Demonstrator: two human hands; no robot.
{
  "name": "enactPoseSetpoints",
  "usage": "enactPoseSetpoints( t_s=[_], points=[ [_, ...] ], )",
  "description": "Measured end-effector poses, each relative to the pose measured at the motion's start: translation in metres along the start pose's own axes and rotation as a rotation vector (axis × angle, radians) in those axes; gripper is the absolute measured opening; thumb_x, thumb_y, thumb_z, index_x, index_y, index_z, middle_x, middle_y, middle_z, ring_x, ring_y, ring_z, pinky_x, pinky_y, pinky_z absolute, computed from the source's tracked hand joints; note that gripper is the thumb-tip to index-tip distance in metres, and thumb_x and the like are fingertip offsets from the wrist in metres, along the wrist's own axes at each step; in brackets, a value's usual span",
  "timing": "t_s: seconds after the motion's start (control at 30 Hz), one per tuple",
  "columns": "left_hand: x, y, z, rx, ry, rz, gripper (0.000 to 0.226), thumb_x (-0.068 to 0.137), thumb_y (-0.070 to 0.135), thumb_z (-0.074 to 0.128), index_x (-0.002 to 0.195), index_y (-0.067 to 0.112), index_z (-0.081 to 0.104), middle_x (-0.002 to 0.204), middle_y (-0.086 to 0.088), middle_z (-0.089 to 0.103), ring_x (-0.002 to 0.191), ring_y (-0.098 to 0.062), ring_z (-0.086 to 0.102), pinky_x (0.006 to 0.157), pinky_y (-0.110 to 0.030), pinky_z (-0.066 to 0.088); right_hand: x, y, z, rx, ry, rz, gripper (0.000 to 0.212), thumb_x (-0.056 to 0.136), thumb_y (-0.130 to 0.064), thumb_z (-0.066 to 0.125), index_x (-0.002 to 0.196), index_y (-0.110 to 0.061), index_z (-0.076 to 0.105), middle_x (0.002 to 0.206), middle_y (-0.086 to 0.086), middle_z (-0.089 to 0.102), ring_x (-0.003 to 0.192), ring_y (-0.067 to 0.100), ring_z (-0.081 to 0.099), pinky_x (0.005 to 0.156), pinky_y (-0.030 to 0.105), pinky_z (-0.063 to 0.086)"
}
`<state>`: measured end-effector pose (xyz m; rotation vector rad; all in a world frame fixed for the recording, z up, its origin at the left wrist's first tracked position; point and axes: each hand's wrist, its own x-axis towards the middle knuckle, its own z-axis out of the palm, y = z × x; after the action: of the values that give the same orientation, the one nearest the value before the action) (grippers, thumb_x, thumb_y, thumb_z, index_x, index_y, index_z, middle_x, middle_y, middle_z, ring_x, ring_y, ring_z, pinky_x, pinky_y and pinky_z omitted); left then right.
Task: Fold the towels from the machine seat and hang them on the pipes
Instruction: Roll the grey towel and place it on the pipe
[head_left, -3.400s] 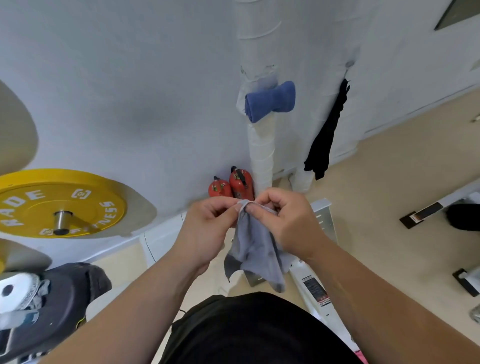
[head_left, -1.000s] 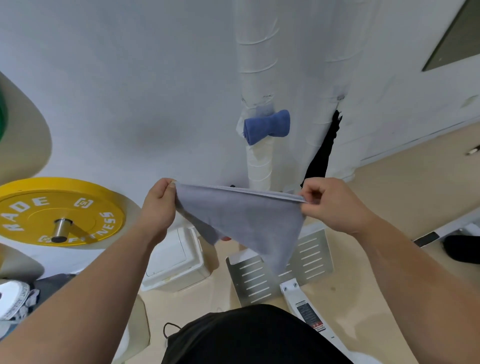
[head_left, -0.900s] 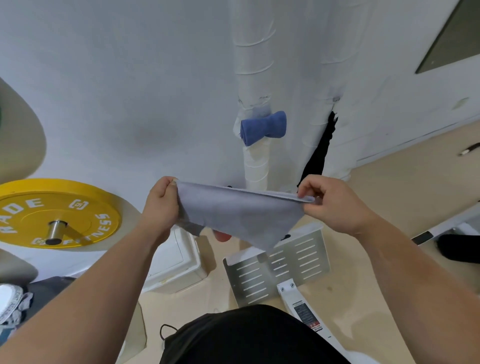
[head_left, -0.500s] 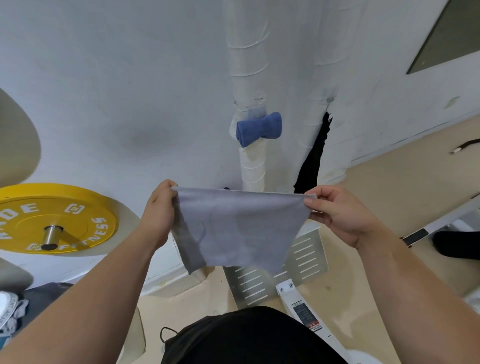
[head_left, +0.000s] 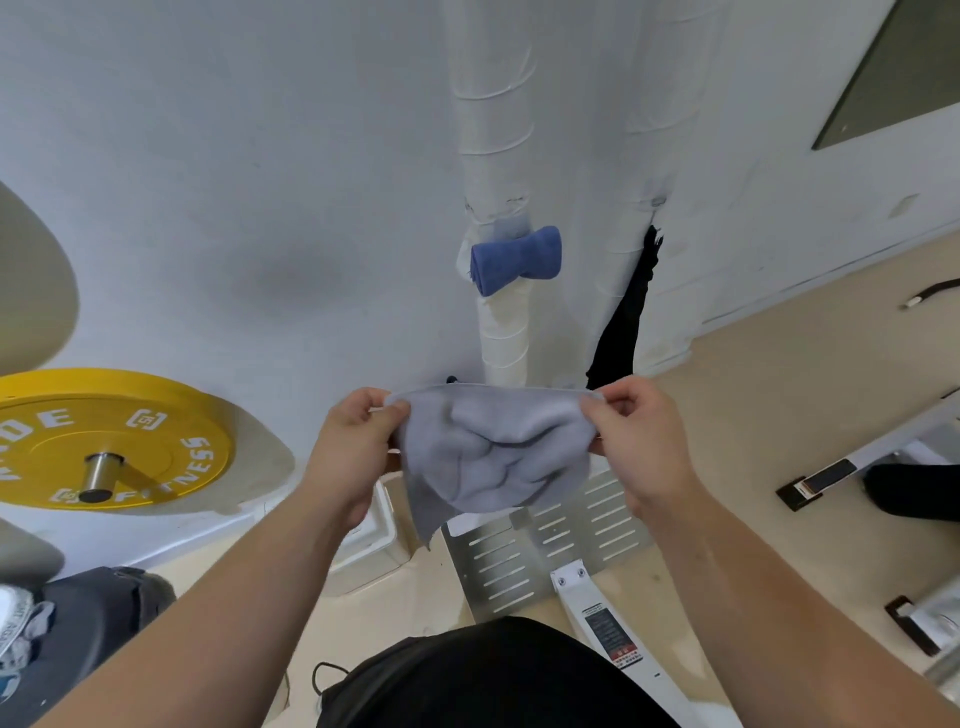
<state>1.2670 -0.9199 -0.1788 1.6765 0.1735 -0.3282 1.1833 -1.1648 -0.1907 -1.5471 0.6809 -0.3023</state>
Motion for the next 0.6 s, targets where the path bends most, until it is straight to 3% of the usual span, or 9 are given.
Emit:
enactPoseSetpoints(
  t_s=[0.07,0.13,0.23,0.33,0.4,0.5,0.6],
  points=[
    [-0.014,0.003,0.015,0.028,-0.048,0.038,0.009,0.101,0.011,0.056,0.092,0.009,0.058,0.077,-0.010,0.063,0.068,-0.022,0.061,0.061,-0.037,0.054,-0.014,-0.006,0.018,-0.007,-0.068,-0.033,0.009,0.078,-0.019,0.068,0.086,-0.017,0.063,0.077,0.013,0.067,0.068,0.022,0.064,0.074,0.057,0.060],
    [-0.026,0.006,0.029,0.052,-0.090,0.075,0.010,0.100,0.010,0.056,0.094,0.007,0.063,0.076,-0.013,0.068,0.071,-0.023,0.062,0.068,-0.046,0.056,-0.026,-0.011,0.033,0.002,-0.146,-0.064,0.019,0.087,-0.007,0.067,0.095,-0.023,0.061,0.082,0.012,0.071,0.072,0.018,0.067,0.079,0.046,0.061],
    [-0.041,0.009,0.044,0.072,-0.153,0.137,0.019,0.098,0.016,0.056,0.097,0.017,0.075,0.090,-0.018,0.076,0.084,-0.040,0.070,0.083,-0.061,0.057,-0.042,-0.017,0.049,0.018,-0.275,-0.128,0.026,0.093,-0.002,0.064,0.101,-0.025,0.058,0.087,0.010,0.070,0.075,0.013,0.065,0.076,0.032,0.057],
    [-0.048,0.009,0.051,0.089,-0.174,0.168,0.029,0.102,0.013,0.053,0.098,0.023,0.079,0.092,-0.013,0.078,0.096,-0.046,0.068,0.087,-0.063,0.056,-0.043,-0.014,0.052,0.013,-0.303,-0.182,0.024,0.093,-0.002,0.066,0.096,-0.026,0.063,0.086,0.000,0.071,0.080,0.008,0.066,0.074,0.022,0.055],
    [-0.048,0.007,0.051,0.106,-0.170,0.166,0.029,0.104,0.015,0.052,0.099,0.024,0.080,0.094,-0.011,0.078,0.097,-0.044,0.069,0.088,-0.064,0.055,-0.040,-0.012,0.049,0.032,-0.338,-0.176,0.026,0.095,-0.001,0.062,0.096,-0.026,0.069,0.085,-0.007,0.073,0.082,0.007,0.068,0.077,0.021,0.055],
    [-0.046,0.006,0.050,0.109,-0.173,0.155,0.027,0.104,0.018,0.054,0.100,0.024,0.080,0.096,-0.009,0.078,0.099,-0.041,0.070,0.089,-0.064,0.055,-0.038,-0.011,0.043,0.043,-0.420,-0.179,0.041,0.094,0.009,0.051,0.096,-0.026,0.073,0.084,-0.006,0.074,0.078,0.007,0.069,0.078,0.022,0.056],
    [-0.046,0.004,0.051,0.119,-0.211,0.136,0.029,0.106,0.017,0.051,0.102,0.021,0.080,0.098,-0.008,0.078,0.099,-0.036,0.072,0.091,-0.060,0.057,-0.032,-0.008,0.040,-0.207,-0.367,-0.339,0.033,0.088,0.003,0.066,0.095,-0.028,0.074,0.089,-0.003,0.067,0.080,0.007,0.063,0.081,0.024,0.055]
  ],
)
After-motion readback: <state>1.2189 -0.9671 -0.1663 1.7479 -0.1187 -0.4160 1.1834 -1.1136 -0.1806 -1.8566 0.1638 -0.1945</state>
